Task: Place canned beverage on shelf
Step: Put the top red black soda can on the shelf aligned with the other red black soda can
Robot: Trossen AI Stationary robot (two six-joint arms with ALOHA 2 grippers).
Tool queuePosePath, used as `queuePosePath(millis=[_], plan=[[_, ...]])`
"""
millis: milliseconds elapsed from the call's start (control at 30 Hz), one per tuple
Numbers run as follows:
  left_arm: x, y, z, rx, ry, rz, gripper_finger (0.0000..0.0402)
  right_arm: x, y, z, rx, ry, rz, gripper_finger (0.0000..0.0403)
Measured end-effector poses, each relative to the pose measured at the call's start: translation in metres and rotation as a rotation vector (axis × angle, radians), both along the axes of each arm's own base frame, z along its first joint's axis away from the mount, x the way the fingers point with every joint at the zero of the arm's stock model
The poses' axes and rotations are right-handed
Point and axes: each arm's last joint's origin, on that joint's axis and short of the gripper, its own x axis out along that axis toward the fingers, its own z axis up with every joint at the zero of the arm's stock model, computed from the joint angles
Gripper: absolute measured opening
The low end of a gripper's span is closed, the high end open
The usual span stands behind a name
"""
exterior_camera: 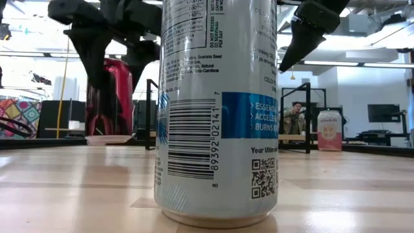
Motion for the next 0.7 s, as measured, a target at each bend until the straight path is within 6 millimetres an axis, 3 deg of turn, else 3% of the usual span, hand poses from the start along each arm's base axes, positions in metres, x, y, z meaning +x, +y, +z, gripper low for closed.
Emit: queuePosePath(millis=[400,700], plan=[[0.003,0.001,0.013,-0.013,-0.067,0.094,0.0331,0.001,0.000,0.000,0.004,-0.010,-0.001,0.0290],[0.010,0.019,0.046,-0.203,-0.206,0.680,0.0331,0.002,0.001,0.001,0.008,-0.024,0.000,0.0290]])
